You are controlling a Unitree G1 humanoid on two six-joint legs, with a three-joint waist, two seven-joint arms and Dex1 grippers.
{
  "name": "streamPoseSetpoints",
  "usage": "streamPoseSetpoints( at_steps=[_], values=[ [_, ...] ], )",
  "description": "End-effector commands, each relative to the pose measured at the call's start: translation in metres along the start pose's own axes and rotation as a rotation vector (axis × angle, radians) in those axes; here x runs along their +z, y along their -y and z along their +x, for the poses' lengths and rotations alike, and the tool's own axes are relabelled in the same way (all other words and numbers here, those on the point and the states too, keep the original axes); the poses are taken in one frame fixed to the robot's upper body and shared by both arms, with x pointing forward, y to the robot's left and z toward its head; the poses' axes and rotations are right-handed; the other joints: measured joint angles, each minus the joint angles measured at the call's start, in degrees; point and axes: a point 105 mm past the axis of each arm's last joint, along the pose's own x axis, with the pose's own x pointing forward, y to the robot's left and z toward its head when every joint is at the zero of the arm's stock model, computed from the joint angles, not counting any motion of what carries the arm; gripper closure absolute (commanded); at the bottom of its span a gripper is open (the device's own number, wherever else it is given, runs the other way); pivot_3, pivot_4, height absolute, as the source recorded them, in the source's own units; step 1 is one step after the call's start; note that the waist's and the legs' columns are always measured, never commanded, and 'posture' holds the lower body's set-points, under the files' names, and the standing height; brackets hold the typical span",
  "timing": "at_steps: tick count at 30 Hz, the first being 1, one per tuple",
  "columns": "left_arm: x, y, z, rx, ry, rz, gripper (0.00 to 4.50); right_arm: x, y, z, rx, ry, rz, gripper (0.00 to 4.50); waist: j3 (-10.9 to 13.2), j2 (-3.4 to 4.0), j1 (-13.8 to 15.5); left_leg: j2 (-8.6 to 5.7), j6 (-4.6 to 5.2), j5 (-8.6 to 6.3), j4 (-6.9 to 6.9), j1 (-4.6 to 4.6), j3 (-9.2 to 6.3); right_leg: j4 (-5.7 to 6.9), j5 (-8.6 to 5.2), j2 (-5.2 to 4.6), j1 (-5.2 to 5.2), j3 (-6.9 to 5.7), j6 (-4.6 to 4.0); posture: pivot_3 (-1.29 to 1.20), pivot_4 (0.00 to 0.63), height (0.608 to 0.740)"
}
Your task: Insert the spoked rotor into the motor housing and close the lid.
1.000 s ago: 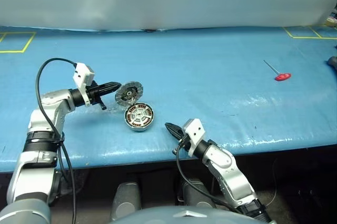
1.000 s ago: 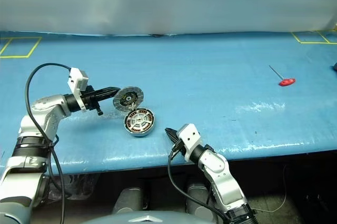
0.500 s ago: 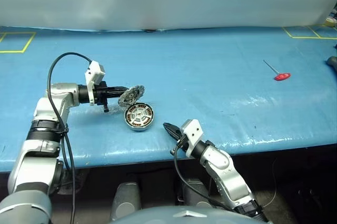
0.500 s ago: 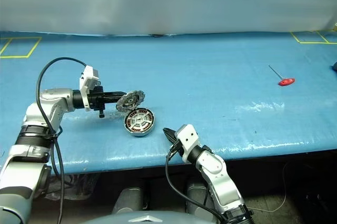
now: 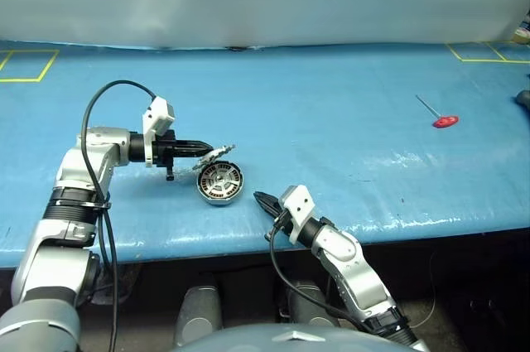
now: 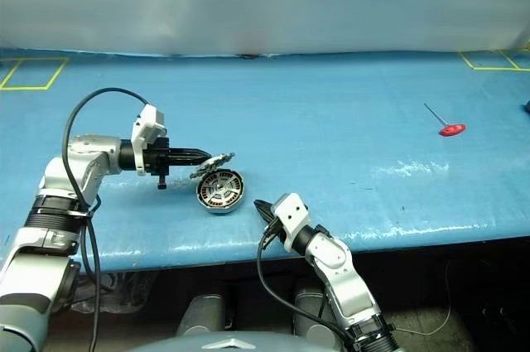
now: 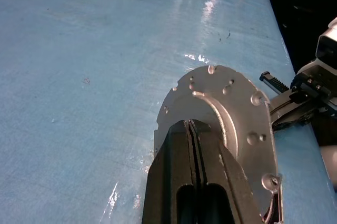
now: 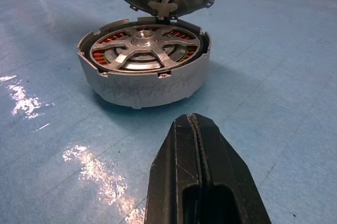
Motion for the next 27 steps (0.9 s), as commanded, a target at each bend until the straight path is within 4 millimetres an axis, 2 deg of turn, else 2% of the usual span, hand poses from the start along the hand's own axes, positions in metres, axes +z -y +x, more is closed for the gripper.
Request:
streamPoseSetpoints(
  at_steps=[1, 6, 12, 19, 27],
  values=[
    [0.007, 0.001, 0.006, -0.027, -0.015, 0.054, 4.46, 0.01, -0.001, 0.002, 0.002, 0.046, -0.018, 4.5, 0.0, 0.0, 0.01, 0.0, 0.0, 0.0, 0.01, 0.0, 0.0, 0.0, 0.0, 0.0, 0.0, 0.0, 0.0, 0.0, 0.15, 0.74],
    [0.01, -0.013, 0.01, 0.032, -0.024, 0.073, 4.46, 0.01, -0.001, 0.001, -0.011, 0.048, -0.015, 4.5, 0.0, 0.0, 0.02, -0.01, 0.01, 0.0, 0.06, 0.01, -0.02, 0.04, 0.0, 0.01, 0.03, 0.0, 0.0, 0.0, 0.15, 0.74],
    [0.012, -0.018, 0.015, 0.027, -0.045, 0.073, 4.46, 0.01, -0.001, 0.002, -0.022, 0.05, -0.011, 4.5, 0.0, 0.0, -0.01, -0.01, 0.01, 0.0, 0.06, 0.0, -0.03, 0.04, 0.0, 0.01, 0.03, 0.0, 0.01, 0.0, 0.15, 0.74],
    [0.018, -0.005, 0.02, -0.066, -0.031, 0.082, 4.46, 0.008, 0.001, 0.002, -0.029, 0.041, -0.013, 4.5, 0.0, 0.0, -0.09, -0.02, 0.01, 0.0, 0.07, -0.01, -0.04, 0.05, 0.01, 0.02, 0.03, 0.0, 0.01, 0.0, 0.15, 0.74],
    [0.011, 0.003, 0.019, -0.102, -0.055, 0.067, 4.46, 0.007, 0.003, 0.004, -0.025, 0.034, -0.022, 4.5, 0.0, 0.0, -0.09, -0.02, 0.01, 0.01, 0.1, 0.01, -0.06, 0.06, 0.01, 0.02, 0.06, 0.0, 0.01, 0.0, 0.15, 0.74]
  ],
)
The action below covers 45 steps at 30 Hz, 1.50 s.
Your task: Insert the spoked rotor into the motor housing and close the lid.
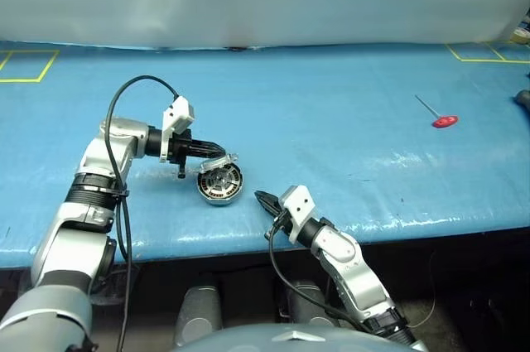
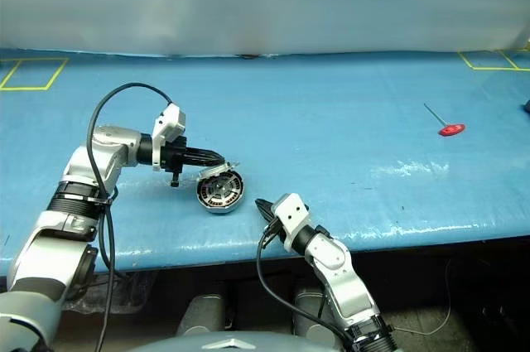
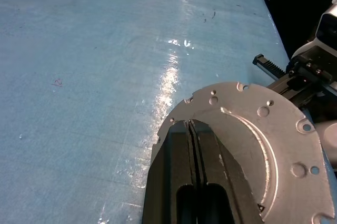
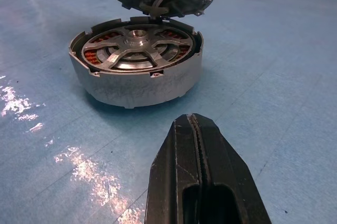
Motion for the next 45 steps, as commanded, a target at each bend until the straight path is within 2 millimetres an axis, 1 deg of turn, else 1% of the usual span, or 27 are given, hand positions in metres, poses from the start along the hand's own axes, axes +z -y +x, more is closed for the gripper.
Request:
streamPoseSetpoints(
  at_steps=[1, 5, 13, 17, 19, 22, 27, 30, 33, 37, 41, 45],
  values=[
    [0.004, 0.005, -0.002, -0.019, 0.0, 0.027, 4.46, 0.007, 0.001, 0.003, 0.001, 0.028, -0.012, 4.5, 0.0, 0.0, -0.05, 0.0, 0.0, 0.0, 0.0, 0.0, 0.0, 0.0, 0.0, 0.0, 0.0, 0.0, 0.0, 0.0, 0.15, 0.74],
    [0.0, 0.009, 0.0, -0.03, 0.002, 0.009, 4.46, 0.006, 0.001, 0.003, -0.001, 0.025, -0.011, 4.5, 0.0, 0.0, -0.01, 0.0, 0.0, 0.0, 0.0, 0.0, -0.01, 0.01, 0.0, 0.0, 0.0, 0.0, 0.0, 0.0, 0.15, 0.74],
    [-0.028, 0.021, 0.009, -0.054, -0.062, -0.044, 4.46, 0.005, 0.0, 0.003, -0.001, 0.02, -0.01, 4.5, 0.0, 0.0, -0.04, 0.0, 0.0, 0.0, 0.02, 0.04, -0.01, 0.04, 0.0, 0.0, 0.03, 0.0, 0.0, 0.0, 0.15, 0.74],
    [-0.039, 0.027, 0.011, -0.071, -0.091, -0.052, 4.46, 0.005, 0.0, 0.003, -0.002, 0.019, -0.01, 4.5, -0.02, 0.01, 0.03, 0.0, 0.0, 0.0, 0.03, 0.11, -0.01, 0.05, 0.0, 0.0, 0.09, 0.01, 0.0, 0.0, 0.15, 0.74],
    [-0.042, 0.03, 0.013, -0.072, -0.093, -0.053, 4.46, 0.005, 0.0, 0.003, -0.003, 0.019, -0.011, 4.5, -0.02, 0.01, 0.03, 0.0, 0.0, 0.0, 0.03, 0.25, -0.01, 0.04, -0.01, -0.01, 0.23, 0.01, 0.0, 0.0, 0.15, 0.74],
    [-0.038, 0.03, 0.012, -0.051, -0.055, -0.049, 4.46, 0.007, 0.001, 0.003, -0.009, 0.026, -0.005, 4.5, -0.02, 0.01, 0.01, 0.0, 0.01, -0.01, -0.07, 0.74, 0.01, -0.04, -0.03, -0.03, 0.68, 0.01, -0.03, 0.0, 0.15, 0.74],
    [-0.017, 0.029, 0.001, 0.036, 0.088, -0.017, 4.46, 0.016, 0.006, 0.002, -0.016, 0.041, -0.013, 4.5, -0.01, 0.01, -0.15, 0.02, 0.04, 0.01, -0.05, 0.79, 0.0, 0.01, -0.03, -0.02, 0.68, 0.02, -0.03, 0.0, 0.15, 0.74],
    [-0.007, 0.036, -0.01, 0.097, 0.169, 0.021, 4.46, 0.026, 0.011, 0.001, -0.035, 0.054, -0.032, 4.5, -0.01, 0.01, -0.24, 0.02, 0.03, 0.01, -0.08, 0.72, 0.0, 0.01, -0.04, -0.02, 0.62, 0.04, -0.04, 0.0, 0.15, 0.74],
    [-0.003, 0.046, -0.018, 0.156, 0.214, 0.051, 4.46, 0.035, 0.015, -0.001, -0.037, 0.063, -0.052, 4.5, -0.01, 0.02, -0.26, 0.01, 0.03, 0.0, -0.15, 0.72, 0.02, -0.03, -0.04, -0.03, 0.61, 0.06, -0.05, 0.0, 0.15, 0.74],
    [-0.008, 0.065, -0.027, 0.284, 0.218, 0.124, 4.46, 0.049, 0.026, 0.001, -0.064, 0.038, 0.019, 4.5, 0.0, 0.03, -0.34, 0.03, 0.02, 0.0, -0.2, 0.75, 0.06, -0.05, -0.04, -0.05, 0.61, 0.09, -0.05, 0.0, 0.15, 0.74],
    [-0.015, 0.081, -0.033, 0.464, 0.306, 0.097, 4.46, 0.063, 0.036, 0.007, -0.095, 0.001, 0.055, 4.5, 0.0, 0.03, -0.26, 0.04, 0.02, 0.0, -0.17, 0.77, 0.08, -0.04, -0.04, -0.08, 0.61, 0.08, -0.05, 0.0, 0.15, 0.74],
    [-0.023, 0.097, -0.032, 0.598, 0.36, 0.052, 4.46, 0.075, 0.034, 0.018, -0.039, -0.025, 0.03, 4.5, 0.0, 0.02, 0.05, 0.04, 0.02, 0.0, -0.17, 0.8, 0.13, -0.05, -0.04, -0.11, 0.62, 0.09, -0.04, 0.0, 0.15, 0.74]
  ],
)
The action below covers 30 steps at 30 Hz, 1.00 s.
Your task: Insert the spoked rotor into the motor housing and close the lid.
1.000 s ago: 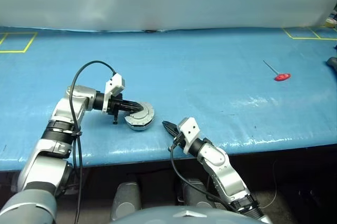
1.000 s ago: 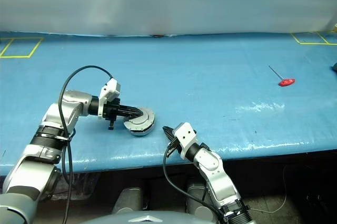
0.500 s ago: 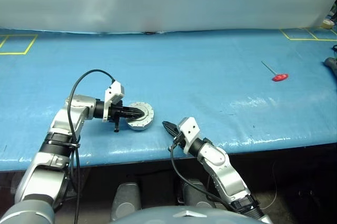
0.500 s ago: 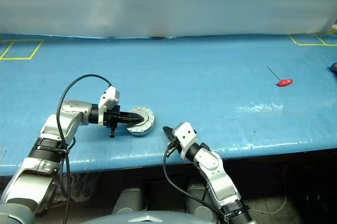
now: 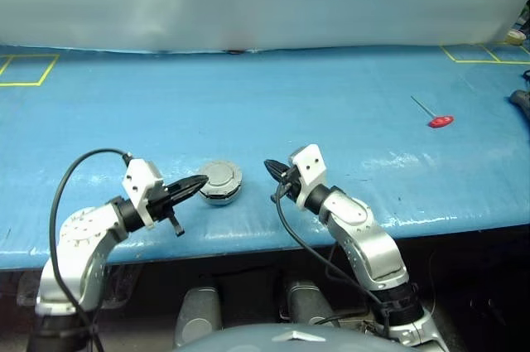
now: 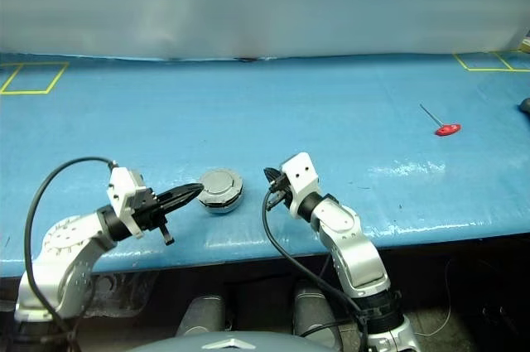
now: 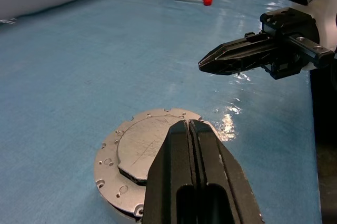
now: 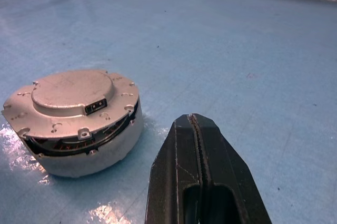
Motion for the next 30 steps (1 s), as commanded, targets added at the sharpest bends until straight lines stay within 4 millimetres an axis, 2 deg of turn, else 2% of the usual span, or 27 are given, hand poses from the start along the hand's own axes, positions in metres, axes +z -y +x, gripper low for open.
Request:
streamPoseSetpoints(
  at_steps=[1, 2, 5, 12, 17, 22, 30],
  values=[
    [0.014, 0.008, -0.005, 0.11, 0.08, 0.037, 4.46, 0.02, -0.008, 0.006, 0.06, 0.023, -0.005, 4.5, -0.01, -0.01, 0.29, 0.0, 0.0, 0.0, -0.01, -0.01, -0.03, 0.0, 0.0, 0.01, 0.0, -0.03, -0.01, 0.0, 0.15, 0.74],
    [0.01, 0.012, -0.006, 0.142, 0.074, 0.036, 4.46, 0.023, -0.011, 0.009, 0.083, 0.025, -0.011, 4.5, 0.0, 0.01, 0.25, 0.0, 0.0, 0.0, -0.02, 0.0, -0.03, -0.01, -0.01, 0.01, 0.0, -0.03, -0.01, 0.0, 0.15, 0.74],
    [-0.001, 0.024, -0.009, 0.196, 0.063, 0.017, 4.5, 0.029, -0.022, 0.019, 0.152, 0.026, -0.043, 3.89, 0.0, 0.02, 0.04, -0.01, 0.0, 0.0, -0.05, 0.0, 0.02, -0.04, -0.01, 0.01, -0.03, 0.01, -0.01, 0.0, 0.15, 0.74],
    [-0.015, 0.021, -0.019, 0.348, 0.109, 0.006, 4.5, 0.037, -0.043, 0.039, 0.283, 0.025, -0.083, 1.61, 0.02, 0.04, -0.04, 0.0, -0.01, -0.01, -0.08, -0.03, 0.01, -0.1, -0.01, 0.01, -0.1, -0.03, -0.01, 0.0, 0.15, 0.74],
    [-0.033, 0.021, -0.025, 0.425, 0.091, 0.027, 4.5, 0.034, -0.053, 0.049, 0.349, 0.001, -0.08, 0.02, 0.02, 0.05, -0.33, 0.0, -0.01, -0.02, -0.15, -0.08, 0.01, -0.19, -0.01, 0.0, -0.12, -0.04, -0.01, 0.0, 0.15, 0.74],
    [-0.046, 0.029, -0.027, 0.426, 0.098, -0.058, 4.5, 0.026, -0.062, 0.054, 0.406, -0.052, -0.095, 0.02, 0.02, 0.05, -0.44, -0.01, -0.01, -0.02, -0.31, -0.17, 0.04, -0.29, -0.03, 0.0, -0.21, -0.04, -0.04, 0.0, 0.15, 0.74],
    [-0.054, 0.037, -0.024, 0.384, 0.08, -0.124, 4.5, 0.017, -0.07, 0.062, 0.439, -0.141, -0.105, 0.02, 0.04, 0.09, -0.82, 0.02, -0.02, -0.04, -0.31, -0.17, 0.04, -0.28, -0.04, -0.01, -0.46, -0.06, -0.05, 0.0, 0.15, 0.74]
  ],
)
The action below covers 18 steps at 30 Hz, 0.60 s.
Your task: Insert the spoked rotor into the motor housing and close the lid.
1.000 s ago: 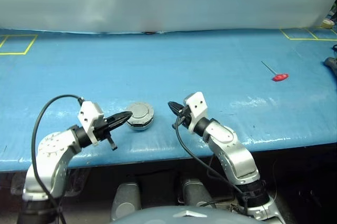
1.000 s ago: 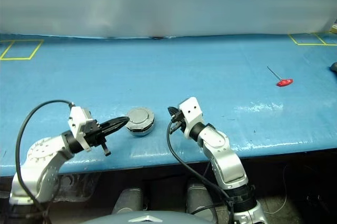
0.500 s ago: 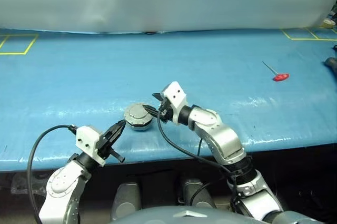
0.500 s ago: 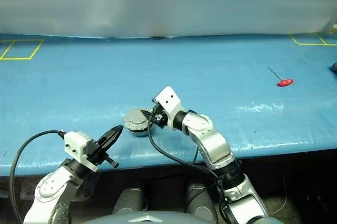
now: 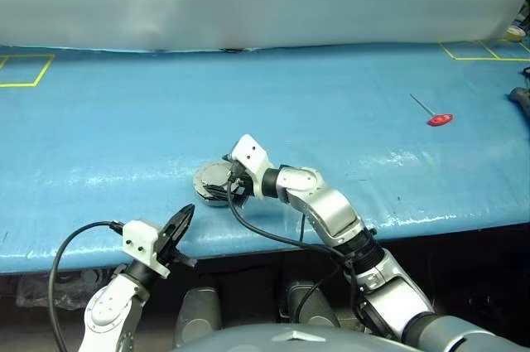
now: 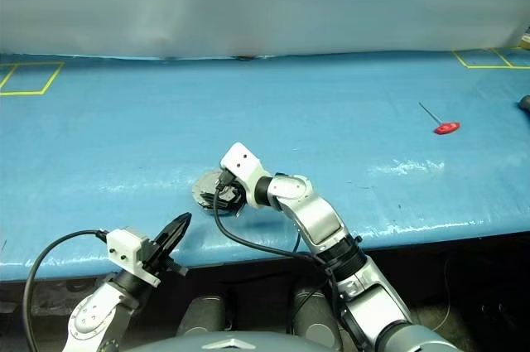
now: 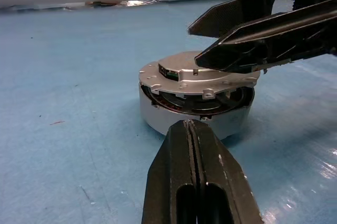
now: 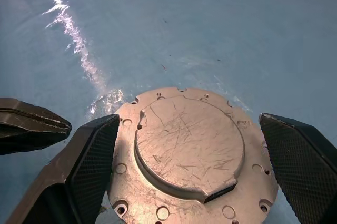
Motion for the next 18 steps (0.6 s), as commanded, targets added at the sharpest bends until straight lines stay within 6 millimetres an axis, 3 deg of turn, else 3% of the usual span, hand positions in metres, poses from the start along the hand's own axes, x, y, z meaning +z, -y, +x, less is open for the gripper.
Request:
streamPoseSetpoints(
  at_steps=[1, 11, 17, 18],
  values=[
    [0.0025, 0.0047, 0.0011, -0.02, 0.021, -0.04, 4.5, 0.0107, -0.0027, 0.0034, 0.021, 0.013, -0.012, 0.02, -0.01, -0.01, -0.01, 0.0, 0.0, 0.0, 0.0, -0.03, 0.02, 0.0, 0.0, -0.02, -0.12, 0.01, 0.0, 0.0, 0.15, 0.74],
    [0.0008, 0.0103, 0.0022, -0.063, 0.008, -0.058, 4.5, 0.0018, 0.0022, 0.0107, 0.007, -0.024, -0.017, 0.02, -0.02, -0.01, -0.19, -0.01, 0.02, 0.01, 0.0, -0.62, 0.01, 0.08, 0.02, 0.04, -0.42, 0.01, 0.0, 0.0, 0.15, 0.74],
    [-0.001, 0.0098, 0.002, -0.069, 0.005, -0.057, 4.5, 0.0016, -0.0005, 0.0098, 0.012, -0.023, -0.035, 1.46, -0.02, -0.01, -0.32, -0.01, 0.02, 0.01, 0.01, -0.61, 0.01, 0.08, 0.02, 0.04, -0.42, 0.01, 0.0, 0.0, 0.15, 0.74],
    [-0.0015, 0.0096, 0.0019, -0.07, 0.003, -0.057, 4.5, 0.0018, -0.0014, 0.0097, 0.013, -0.022, -0.039, 1.46, -0.02, -0.01, -0.32, -0.01, 0.02, 0.01, 0.01, -0.6, 0.0, 0.08, 0.02, 0.04, -0.41, 0.01, 0.0, 0.0, 0.15, 0.74]
  ],
)
